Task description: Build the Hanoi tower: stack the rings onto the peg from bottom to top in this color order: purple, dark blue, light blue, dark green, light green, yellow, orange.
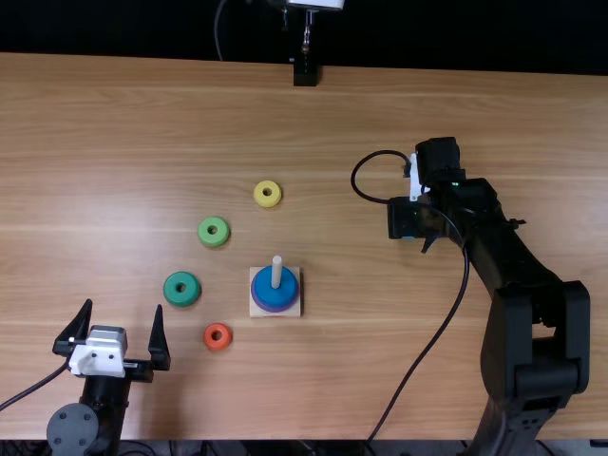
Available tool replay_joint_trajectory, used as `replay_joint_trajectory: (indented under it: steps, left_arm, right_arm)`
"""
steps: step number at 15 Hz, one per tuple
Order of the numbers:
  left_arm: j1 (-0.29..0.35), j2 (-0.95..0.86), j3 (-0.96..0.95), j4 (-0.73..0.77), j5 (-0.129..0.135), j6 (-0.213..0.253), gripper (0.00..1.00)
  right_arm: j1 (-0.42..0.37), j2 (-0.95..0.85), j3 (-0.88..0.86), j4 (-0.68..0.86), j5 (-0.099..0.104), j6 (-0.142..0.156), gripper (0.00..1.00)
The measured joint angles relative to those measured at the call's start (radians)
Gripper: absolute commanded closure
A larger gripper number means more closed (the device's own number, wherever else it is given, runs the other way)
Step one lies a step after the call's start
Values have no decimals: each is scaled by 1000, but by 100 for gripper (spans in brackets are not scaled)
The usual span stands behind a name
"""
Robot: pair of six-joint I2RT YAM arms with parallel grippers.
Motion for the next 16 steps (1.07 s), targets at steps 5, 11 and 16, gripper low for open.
replay_joint_trajectory:
  steps: [5,11,16]
  left_arm:
    - [0,0,0,0,0,0,0]
    - [0,0,0,0,0,0,0]
    - [0,0,0,0,0,0,0]
  right_arm:
    - [0,0,32,-79,0,0,100]
    - [26,0,220,-335,1,3,100]
    - [220,-45,378,-527,-8,3,100]
